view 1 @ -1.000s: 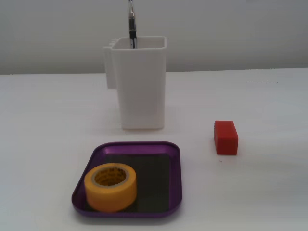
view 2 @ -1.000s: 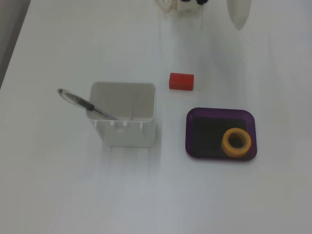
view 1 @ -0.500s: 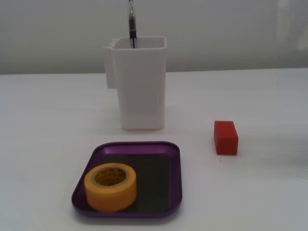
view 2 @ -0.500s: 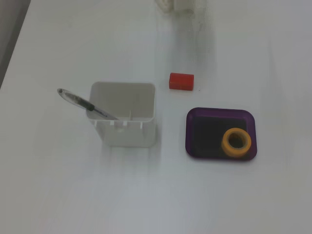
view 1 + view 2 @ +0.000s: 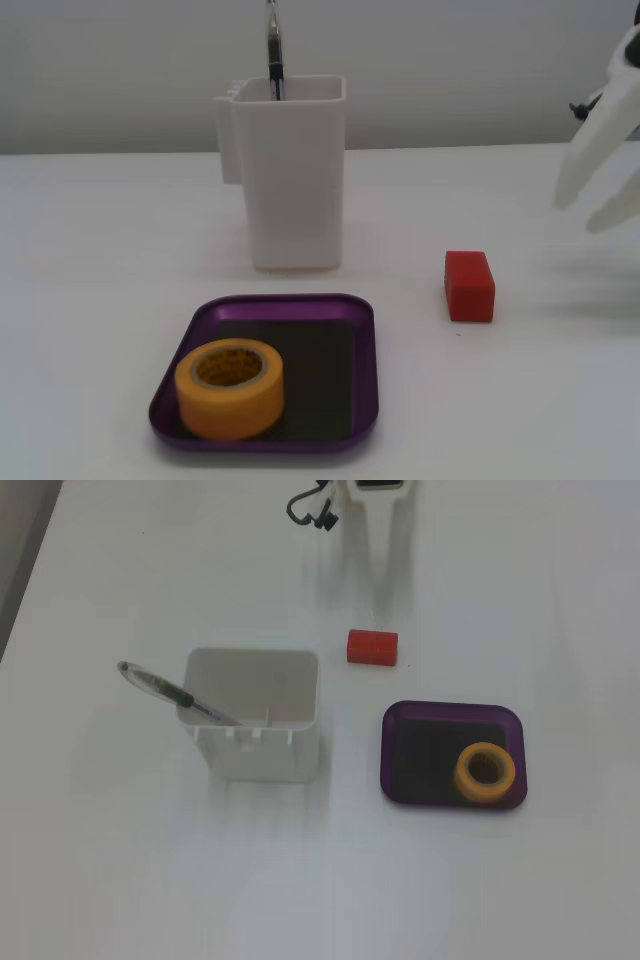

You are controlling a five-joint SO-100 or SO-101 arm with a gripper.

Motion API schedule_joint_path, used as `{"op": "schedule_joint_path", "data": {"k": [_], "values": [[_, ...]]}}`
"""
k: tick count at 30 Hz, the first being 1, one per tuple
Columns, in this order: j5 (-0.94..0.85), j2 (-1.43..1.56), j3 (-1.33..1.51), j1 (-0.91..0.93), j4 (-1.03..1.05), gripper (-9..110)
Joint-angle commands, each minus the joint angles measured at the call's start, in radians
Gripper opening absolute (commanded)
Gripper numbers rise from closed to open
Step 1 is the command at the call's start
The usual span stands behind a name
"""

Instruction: Grab up the yellow tape and put it in the box.

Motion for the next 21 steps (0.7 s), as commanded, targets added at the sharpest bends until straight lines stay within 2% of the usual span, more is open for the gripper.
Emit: {"op": "schedule_joint_path", "data": {"k": [1, 7, 12, 16, 21], "values": [[-0.002, 0.112, 0.109, -0.002, -0.035, 7], [0.003, 0.267, 0.244, -0.009, -0.023, 6], [0.003, 0.258, 0.255, -0.011, -0.023, 6], [0.003, 0.258, 0.255, -0.011, -0.023, -1], [0.051, 0.258, 0.255, -0.012, -0.032, 0]]}}
